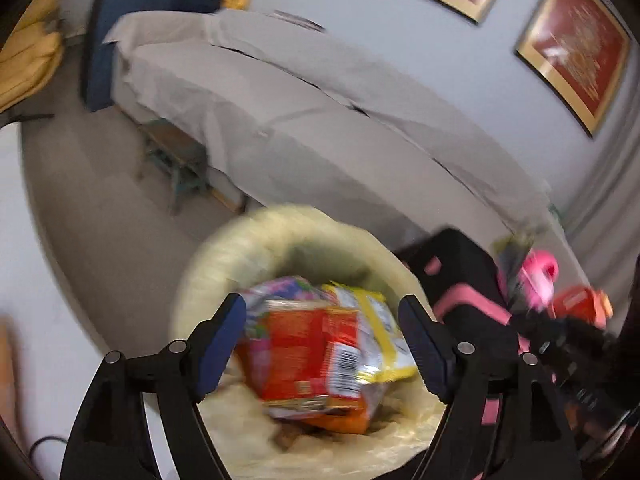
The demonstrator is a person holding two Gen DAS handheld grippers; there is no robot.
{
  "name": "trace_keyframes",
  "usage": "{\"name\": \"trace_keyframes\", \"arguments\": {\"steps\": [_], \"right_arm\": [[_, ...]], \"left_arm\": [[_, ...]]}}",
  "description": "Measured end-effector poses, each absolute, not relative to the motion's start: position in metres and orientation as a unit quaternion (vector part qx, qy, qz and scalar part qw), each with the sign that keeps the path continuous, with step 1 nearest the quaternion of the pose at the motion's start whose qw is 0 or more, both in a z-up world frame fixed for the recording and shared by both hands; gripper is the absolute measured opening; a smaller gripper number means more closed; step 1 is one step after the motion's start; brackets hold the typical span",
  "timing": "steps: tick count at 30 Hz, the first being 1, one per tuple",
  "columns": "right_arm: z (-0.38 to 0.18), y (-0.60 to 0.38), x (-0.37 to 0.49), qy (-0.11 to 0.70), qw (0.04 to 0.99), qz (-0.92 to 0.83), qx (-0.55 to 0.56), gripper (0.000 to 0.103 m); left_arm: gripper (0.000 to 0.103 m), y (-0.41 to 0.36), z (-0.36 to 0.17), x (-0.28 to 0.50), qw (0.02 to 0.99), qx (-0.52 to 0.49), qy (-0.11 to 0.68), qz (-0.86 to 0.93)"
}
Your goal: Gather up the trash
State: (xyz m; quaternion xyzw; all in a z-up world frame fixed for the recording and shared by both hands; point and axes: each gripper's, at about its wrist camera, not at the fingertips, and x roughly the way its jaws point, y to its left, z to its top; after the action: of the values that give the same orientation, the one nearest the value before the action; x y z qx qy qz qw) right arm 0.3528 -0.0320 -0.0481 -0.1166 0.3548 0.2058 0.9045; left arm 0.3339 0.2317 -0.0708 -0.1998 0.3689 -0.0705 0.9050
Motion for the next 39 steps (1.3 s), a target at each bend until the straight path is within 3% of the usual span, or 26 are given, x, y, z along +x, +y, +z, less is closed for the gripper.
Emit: {"name": "trace_keyframes", "arguments": {"steps": [9, 17, 24, 25, 28, 36, 39], "right_arm": [[-0.076, 0.056, 0.387, 0.404, 0.853, 0.322, -0.072, 0.015], [-0.173, 0.091, 0.429, 0.567, 0.766, 0.289, -0.095, 0.015], [-0.158, 0.078, 0.411, 0.540, 0.786, 0.284, -0.098, 0.021], [-0.149, 0.076, 0.405, 0.527, 0.794, 0.288, -0.098, 0.026], [-0.123, 0.063, 0.387, 0.484, 0.820, 0.290, -0.094, 0.055], [-0.070, 0.013, 0.341, 0.415, 0.867, 0.268, -0.070, 0.059], [-0.052, -0.011, 0.310, 0.387, 0.885, 0.252, -0.058, 0.070]], "left_arm": [[0.087, 0.291, -0.053, 0.296, 0.927, -0.176, 0.324, 0.070], [0.091, 0.293, -0.066, 0.266, 0.927, -0.170, 0.323, 0.090], [0.092, 0.271, -0.063, 0.243, 0.930, -0.149, 0.326, 0.081], [0.092, 0.269, -0.060, 0.240, 0.930, -0.150, 0.325, 0.079], [0.096, 0.261, -0.048, 0.228, 0.933, -0.145, 0.322, 0.072], [0.098, 0.229, -0.024, 0.189, 0.940, -0.130, 0.311, 0.060], [0.101, 0.209, -0.017, 0.172, 0.943, -0.113, 0.307, 0.059]]}}
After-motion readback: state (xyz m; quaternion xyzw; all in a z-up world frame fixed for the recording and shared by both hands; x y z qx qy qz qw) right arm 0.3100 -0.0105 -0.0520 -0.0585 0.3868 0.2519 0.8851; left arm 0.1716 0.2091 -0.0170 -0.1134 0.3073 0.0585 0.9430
